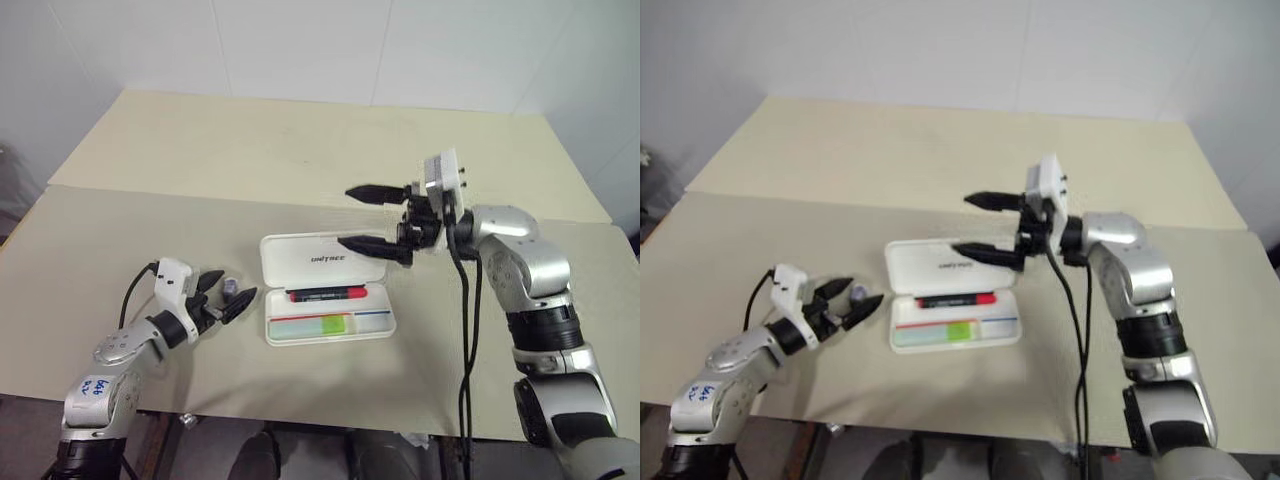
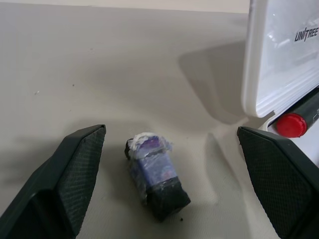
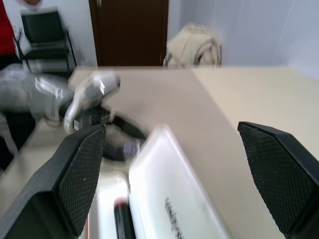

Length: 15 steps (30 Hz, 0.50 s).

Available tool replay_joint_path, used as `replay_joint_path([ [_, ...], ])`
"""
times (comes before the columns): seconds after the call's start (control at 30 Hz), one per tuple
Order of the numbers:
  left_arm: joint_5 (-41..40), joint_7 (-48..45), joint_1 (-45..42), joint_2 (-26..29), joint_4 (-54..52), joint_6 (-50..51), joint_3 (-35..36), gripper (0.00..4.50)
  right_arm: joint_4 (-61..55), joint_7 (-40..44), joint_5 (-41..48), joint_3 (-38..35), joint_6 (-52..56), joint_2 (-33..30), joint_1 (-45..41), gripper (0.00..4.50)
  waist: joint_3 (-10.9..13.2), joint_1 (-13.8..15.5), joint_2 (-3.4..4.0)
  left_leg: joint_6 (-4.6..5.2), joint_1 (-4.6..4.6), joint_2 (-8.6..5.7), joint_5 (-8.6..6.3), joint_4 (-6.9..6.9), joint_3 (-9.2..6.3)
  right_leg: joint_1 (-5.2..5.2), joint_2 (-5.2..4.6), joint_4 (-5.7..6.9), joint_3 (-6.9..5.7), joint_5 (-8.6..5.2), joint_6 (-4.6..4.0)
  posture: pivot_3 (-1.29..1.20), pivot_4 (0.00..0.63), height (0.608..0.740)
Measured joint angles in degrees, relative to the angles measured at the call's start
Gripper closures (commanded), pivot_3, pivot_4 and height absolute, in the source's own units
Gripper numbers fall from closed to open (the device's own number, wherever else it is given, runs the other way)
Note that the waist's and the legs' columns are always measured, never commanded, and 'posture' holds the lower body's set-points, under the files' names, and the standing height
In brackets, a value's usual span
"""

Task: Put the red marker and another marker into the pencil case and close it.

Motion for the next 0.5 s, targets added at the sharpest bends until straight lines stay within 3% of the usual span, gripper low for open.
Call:
replay_joint_path([
  [0.4,1.3,3.9,-2.9,-0.4,-1.1,7.8,-2.0,0.00,2.1,2.0,-0.2,-1.1,0.1,-1.4,-0.8,0.03,-0.1,0.1,0.17,0.00,0.06,0.04,0.00,0.33,-0.03,0.07,0.40,0.31,0.10,0.02,0.05,0.00,0.150,0.740],
  [0.5,1.3,4.7,-2.9,-0.5,-1.7,9.0,-1.8,0.67,3.0,1.9,0.0,-1.8,0.5,-1.7,-1.8,0.00,-0.1,0.1,0.18,0.00,0.09,0.04,0.00,0.34,-0.01,0.08,0.45,0.34,0.10,0.02,0.04,0.00,0.150,0.740],
])
